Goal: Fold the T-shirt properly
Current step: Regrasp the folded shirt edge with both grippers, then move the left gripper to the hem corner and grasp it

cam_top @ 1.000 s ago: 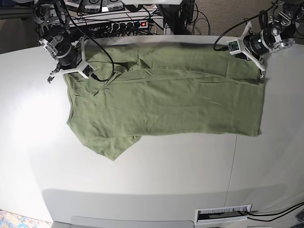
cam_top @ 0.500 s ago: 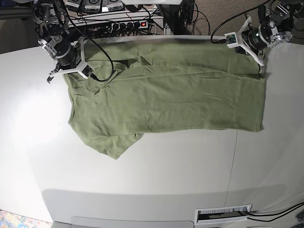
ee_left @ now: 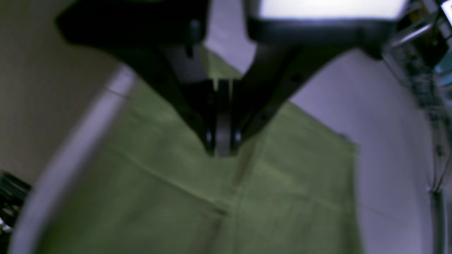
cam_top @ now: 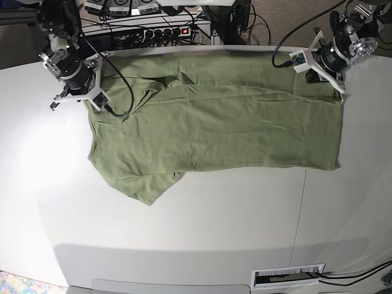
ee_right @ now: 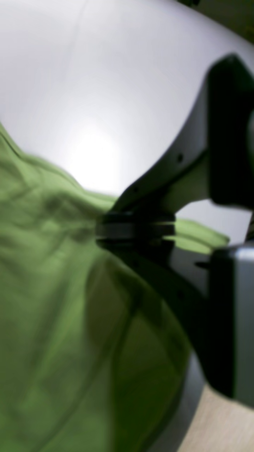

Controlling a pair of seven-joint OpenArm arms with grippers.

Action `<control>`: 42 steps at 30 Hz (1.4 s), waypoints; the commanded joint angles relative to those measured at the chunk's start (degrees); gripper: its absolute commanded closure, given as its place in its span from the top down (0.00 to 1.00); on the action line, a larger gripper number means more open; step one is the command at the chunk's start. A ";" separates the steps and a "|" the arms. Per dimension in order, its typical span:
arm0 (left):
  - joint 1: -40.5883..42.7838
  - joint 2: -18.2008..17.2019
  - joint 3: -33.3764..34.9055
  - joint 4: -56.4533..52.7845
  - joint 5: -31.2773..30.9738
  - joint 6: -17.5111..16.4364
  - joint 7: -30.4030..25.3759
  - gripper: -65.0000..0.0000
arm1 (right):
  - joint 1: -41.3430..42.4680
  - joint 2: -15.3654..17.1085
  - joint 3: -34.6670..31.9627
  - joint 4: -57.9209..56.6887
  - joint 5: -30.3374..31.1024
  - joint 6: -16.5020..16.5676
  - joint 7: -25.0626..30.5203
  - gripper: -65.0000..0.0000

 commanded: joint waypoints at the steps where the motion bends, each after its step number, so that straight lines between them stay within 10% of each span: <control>1: -0.85 -0.94 -1.57 0.87 -1.25 0.94 -0.61 0.00 | 0.28 0.94 1.18 1.40 0.13 -0.26 0.72 0.00; 8: -10.36 -0.94 -8.33 -3.89 -17.86 0.44 -3.04 0.00 | 0.55 0.79 2.27 2.23 0.09 -0.26 1.46 0.00; 19: -27.04 -0.15 -8.90 -25.99 -36.59 -9.75 -7.28 0.00 | 2.25 -0.66 2.73 2.23 0.35 -0.31 1.53 0.00; 42: -43.54 12.96 -8.90 -48.78 -36.81 -9.77 -10.78 0.34 | 4.42 -4.28 2.73 2.21 1.62 -0.31 0.68 0.03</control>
